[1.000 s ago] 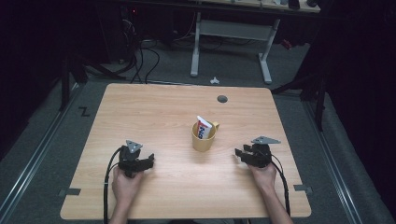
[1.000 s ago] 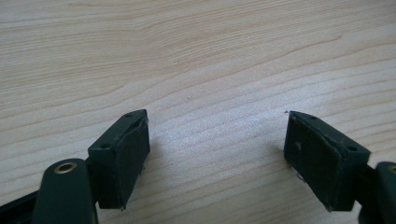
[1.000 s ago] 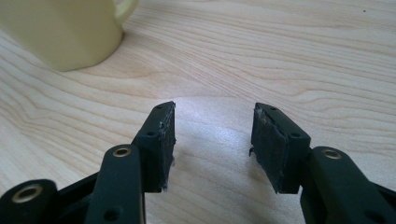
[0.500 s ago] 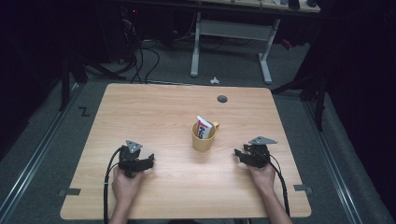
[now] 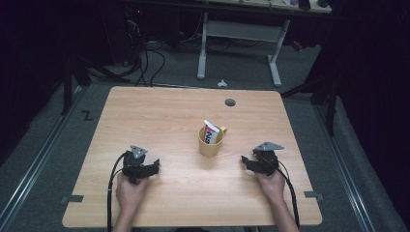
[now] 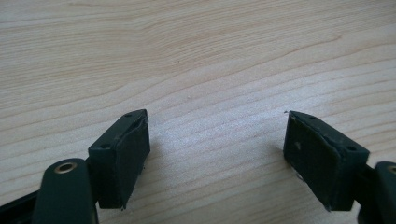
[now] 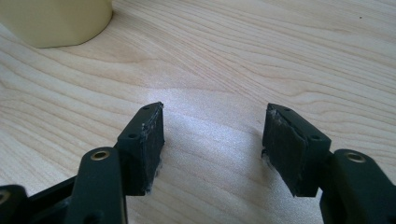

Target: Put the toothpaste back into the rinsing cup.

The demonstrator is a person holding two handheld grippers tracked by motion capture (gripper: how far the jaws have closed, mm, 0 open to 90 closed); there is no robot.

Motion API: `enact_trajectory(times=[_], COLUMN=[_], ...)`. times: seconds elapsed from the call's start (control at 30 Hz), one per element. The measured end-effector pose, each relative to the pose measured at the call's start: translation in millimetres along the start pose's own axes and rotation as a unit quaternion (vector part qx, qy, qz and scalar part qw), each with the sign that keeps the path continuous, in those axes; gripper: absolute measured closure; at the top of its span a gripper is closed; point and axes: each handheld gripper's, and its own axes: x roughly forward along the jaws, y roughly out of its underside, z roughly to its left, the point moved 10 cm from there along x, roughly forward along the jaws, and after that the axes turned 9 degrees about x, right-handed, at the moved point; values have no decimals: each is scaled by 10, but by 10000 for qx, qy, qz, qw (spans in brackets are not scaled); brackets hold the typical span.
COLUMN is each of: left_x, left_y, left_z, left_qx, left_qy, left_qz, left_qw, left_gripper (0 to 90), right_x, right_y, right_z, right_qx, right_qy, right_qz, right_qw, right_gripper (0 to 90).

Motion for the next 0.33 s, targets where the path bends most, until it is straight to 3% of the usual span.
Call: enact_trajectory(times=[0.33], left_x=[-8], left_y=[6], left_z=[-16], left_qx=[13], left_qy=[11], left_qz=[-5], left_qw=[10000], left_gripper=[228], right_x=[0], right_y=[3], right_z=[-7], right_qx=[28], right_qy=[45], right_qz=[1], right_qw=[10000], right_gripper=[363])
